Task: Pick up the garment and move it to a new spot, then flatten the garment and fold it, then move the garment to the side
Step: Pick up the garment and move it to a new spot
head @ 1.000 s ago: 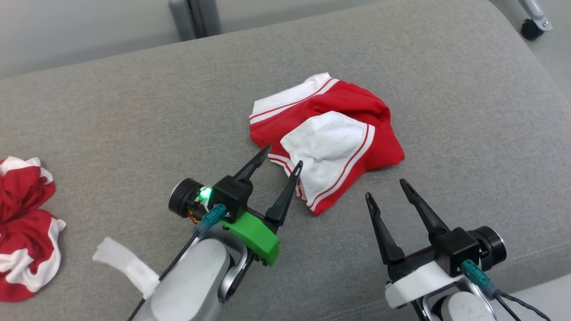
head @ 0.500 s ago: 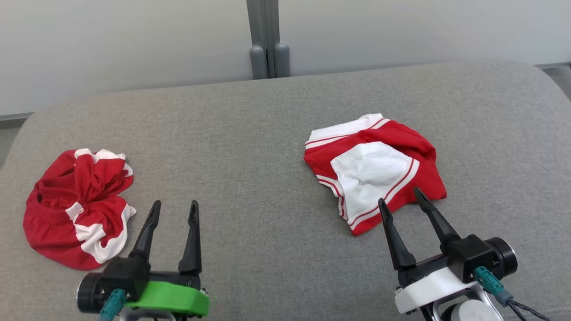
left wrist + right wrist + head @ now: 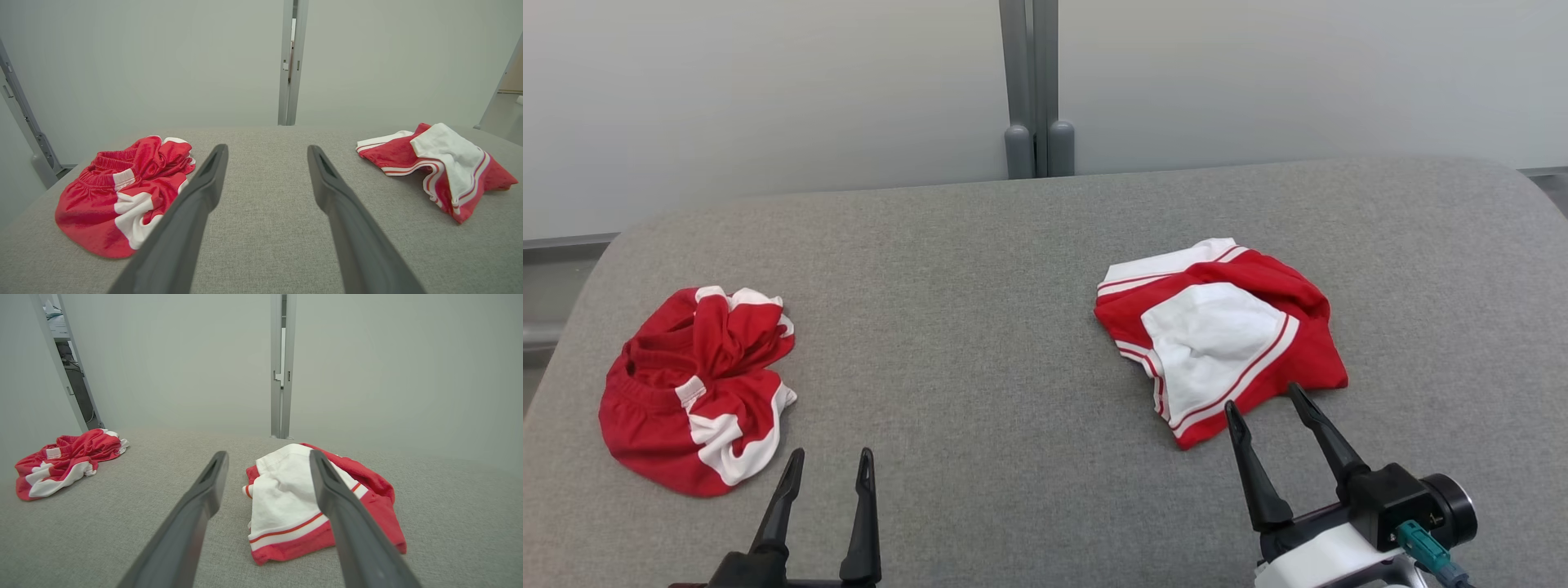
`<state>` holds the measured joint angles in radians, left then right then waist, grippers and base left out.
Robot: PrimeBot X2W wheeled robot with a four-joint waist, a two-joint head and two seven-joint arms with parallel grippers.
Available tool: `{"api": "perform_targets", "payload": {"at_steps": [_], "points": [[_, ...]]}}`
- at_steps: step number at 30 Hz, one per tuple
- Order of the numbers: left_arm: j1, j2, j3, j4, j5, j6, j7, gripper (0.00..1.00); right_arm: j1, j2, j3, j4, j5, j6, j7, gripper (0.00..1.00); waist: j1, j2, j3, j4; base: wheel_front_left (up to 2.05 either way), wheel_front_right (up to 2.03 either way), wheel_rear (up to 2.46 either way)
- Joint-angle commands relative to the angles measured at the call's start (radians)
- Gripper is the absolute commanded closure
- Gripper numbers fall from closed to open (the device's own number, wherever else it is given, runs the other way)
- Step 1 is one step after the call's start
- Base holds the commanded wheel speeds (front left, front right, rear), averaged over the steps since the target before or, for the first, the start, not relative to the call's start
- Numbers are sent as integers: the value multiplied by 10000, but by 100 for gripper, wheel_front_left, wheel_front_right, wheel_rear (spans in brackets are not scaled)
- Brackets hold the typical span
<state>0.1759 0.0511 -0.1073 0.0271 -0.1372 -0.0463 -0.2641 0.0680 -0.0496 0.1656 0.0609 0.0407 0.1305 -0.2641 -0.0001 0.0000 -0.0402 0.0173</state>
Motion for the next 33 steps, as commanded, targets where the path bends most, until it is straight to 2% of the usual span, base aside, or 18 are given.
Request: {"api": "perform_targets", "payload": {"at_steps": [1, 15, 33], "points": [[119, -4, -27, 18, -91, 79, -3, 0, 92, -14, -28, 26, -28, 5, -6, 0, 1, 0, 1, -22, 0, 0, 0], [69, -5, -120, 106, -56, 278, -3, 0, 102, -14, 29, 134, -41, 5, -4, 0, 1, 0, -73, -85, 0, 0, 0], [72, -6, -140, 316, -116, 254, -3, 0, 139, -14, -98, 153, 32, 5, -4, 0, 1, 0, -157, -53, 0, 0, 0]]}}
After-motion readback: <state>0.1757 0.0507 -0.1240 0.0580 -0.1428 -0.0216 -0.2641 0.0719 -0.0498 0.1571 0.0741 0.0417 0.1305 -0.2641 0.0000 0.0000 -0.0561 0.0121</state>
